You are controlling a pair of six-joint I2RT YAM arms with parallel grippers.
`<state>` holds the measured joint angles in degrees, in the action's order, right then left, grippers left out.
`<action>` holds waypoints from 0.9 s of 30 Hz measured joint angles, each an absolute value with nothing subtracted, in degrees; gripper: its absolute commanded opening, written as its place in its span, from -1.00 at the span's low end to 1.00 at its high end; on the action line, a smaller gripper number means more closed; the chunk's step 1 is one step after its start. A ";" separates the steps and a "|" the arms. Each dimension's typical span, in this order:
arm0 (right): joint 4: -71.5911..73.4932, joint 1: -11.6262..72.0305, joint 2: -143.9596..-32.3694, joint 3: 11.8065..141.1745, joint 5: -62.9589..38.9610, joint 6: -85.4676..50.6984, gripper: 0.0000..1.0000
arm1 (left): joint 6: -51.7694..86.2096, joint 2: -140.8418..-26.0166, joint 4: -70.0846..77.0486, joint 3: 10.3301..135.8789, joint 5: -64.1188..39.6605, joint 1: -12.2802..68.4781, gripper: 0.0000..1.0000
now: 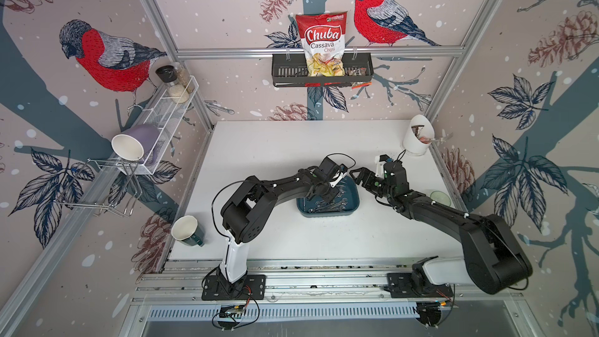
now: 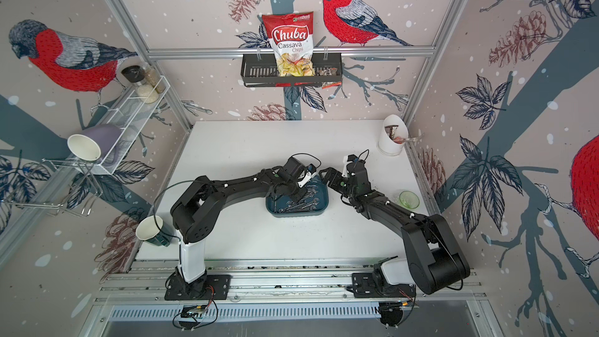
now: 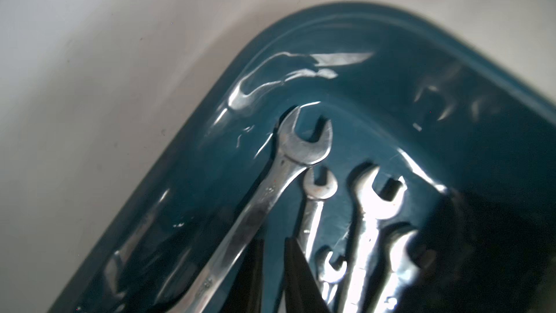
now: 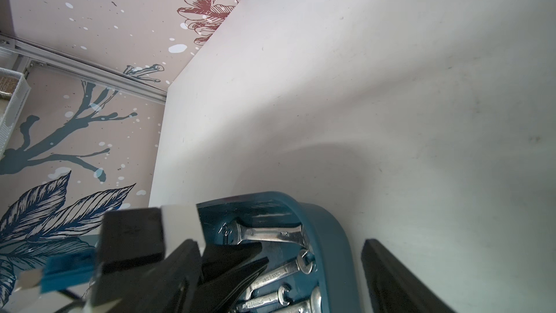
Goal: Take out the wrench from the storage box
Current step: Pick up the wrench from the storage box.
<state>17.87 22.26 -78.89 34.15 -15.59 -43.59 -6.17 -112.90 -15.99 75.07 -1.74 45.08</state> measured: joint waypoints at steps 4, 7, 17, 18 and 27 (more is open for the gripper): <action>17.87 22.28 -78.89 34.15 -15.62 -43.59 0.78 | -8.32 -112.90 -15.75 73.84 -0.43 43.31 -0.02; 17.87 22.28 -78.85 34.15 -15.62 -43.59 0.78 | -10.59 -113.10 -15.57 73.97 -0.08 43.09 0.02; 17.87 22.28 -78.81 34.13 -15.64 -43.59 0.78 | -15.03 -116.36 -14.70 76.36 -3.01 42.52 -0.01; 17.87 22.28 -78.81 34.13 -15.66 -43.59 0.78 | -15.20 -116.62 -14.68 76.66 -3.09 42.41 -0.05; 17.87 22.28 -78.70 34.04 -16.03 -43.59 0.78 | -16.27 -117.23 -13.19 76.23 -7.75 41.23 -0.48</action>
<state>17.87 22.28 -78.70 34.04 -16.03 -43.59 -16.27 -117.23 -13.19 76.23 -7.75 41.23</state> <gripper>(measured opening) 0.888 0.272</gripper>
